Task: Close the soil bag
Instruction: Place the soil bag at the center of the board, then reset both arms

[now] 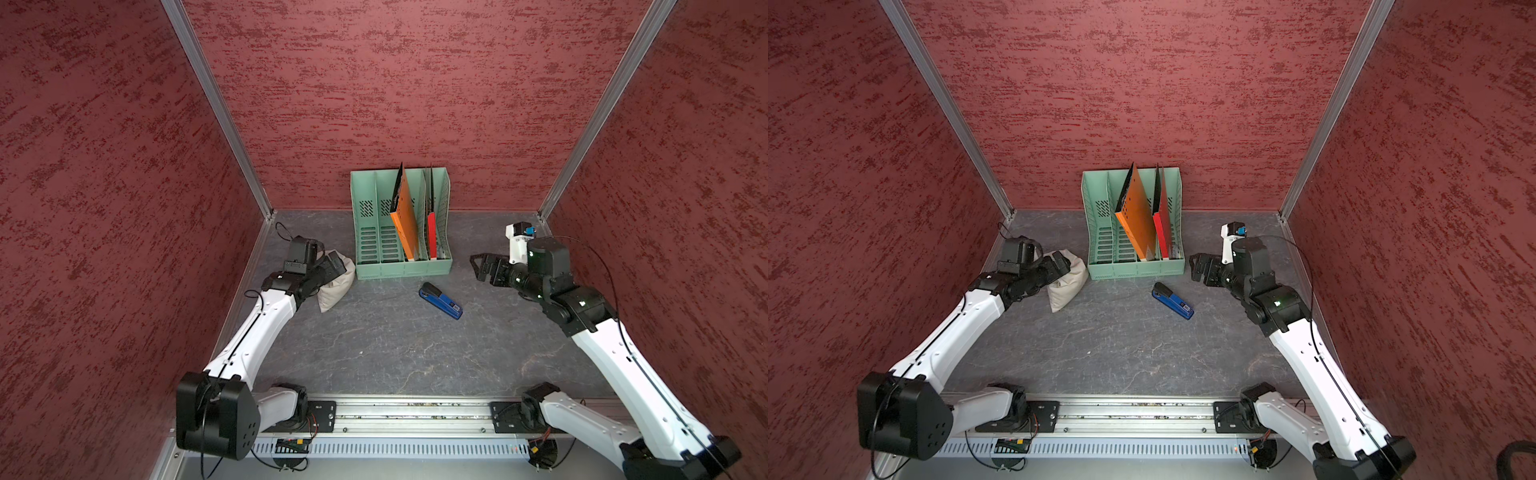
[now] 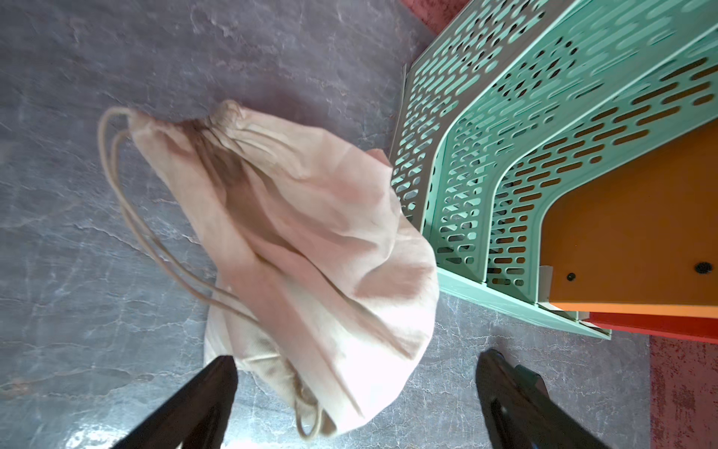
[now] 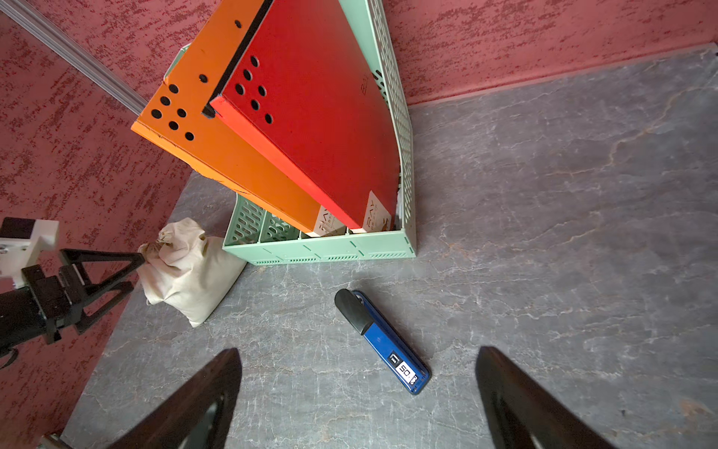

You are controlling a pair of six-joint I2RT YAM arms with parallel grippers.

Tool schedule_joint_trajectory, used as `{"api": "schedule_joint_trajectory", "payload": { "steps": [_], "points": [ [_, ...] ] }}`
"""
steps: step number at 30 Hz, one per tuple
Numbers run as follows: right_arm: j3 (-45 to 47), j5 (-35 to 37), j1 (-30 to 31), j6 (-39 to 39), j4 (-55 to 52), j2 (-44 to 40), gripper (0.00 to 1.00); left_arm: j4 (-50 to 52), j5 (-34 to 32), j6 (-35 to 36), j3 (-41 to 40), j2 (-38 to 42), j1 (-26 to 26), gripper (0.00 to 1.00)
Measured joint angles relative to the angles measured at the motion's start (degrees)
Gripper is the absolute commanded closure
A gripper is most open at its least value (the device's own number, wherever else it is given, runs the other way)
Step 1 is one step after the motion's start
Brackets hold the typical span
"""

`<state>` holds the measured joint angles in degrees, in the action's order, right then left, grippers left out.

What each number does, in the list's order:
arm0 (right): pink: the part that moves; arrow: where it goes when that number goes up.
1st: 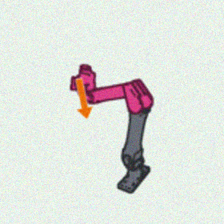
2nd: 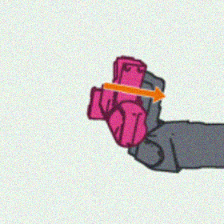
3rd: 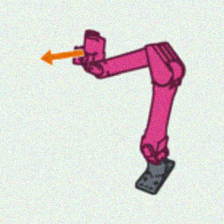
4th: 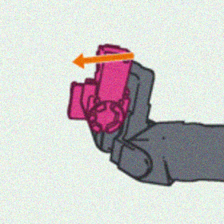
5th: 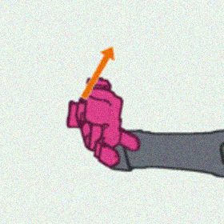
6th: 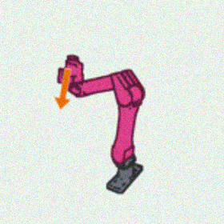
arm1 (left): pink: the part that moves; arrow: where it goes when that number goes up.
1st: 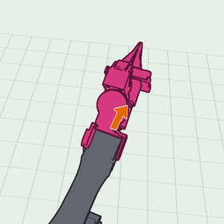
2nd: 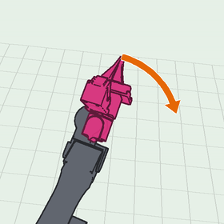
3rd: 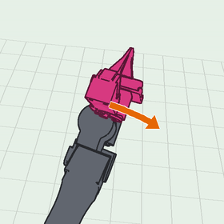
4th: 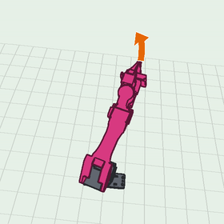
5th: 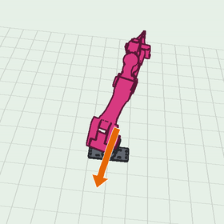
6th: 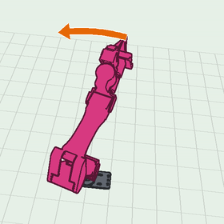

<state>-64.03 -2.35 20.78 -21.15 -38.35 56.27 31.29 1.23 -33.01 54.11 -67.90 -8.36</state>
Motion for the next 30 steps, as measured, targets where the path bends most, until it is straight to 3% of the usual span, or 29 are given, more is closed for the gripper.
{"api": "schedule_joint_trajectory", "payload": {
  "steps": [17, 30],
  "points": [
    [0.79, 3.39, -1.40, 6.75, 0.61, 0.44, 0.02, 0.24, -4.79, 12.15, -0.20, 16.68, 1.25, 0.00],
    [2.56, 3.13, -12.31, 12.33, 4.22, 3.04, 0.02, -0.11, 0.02, 17.07, -3.30, 21.24, 15.54, 0.00]
  ]
}}
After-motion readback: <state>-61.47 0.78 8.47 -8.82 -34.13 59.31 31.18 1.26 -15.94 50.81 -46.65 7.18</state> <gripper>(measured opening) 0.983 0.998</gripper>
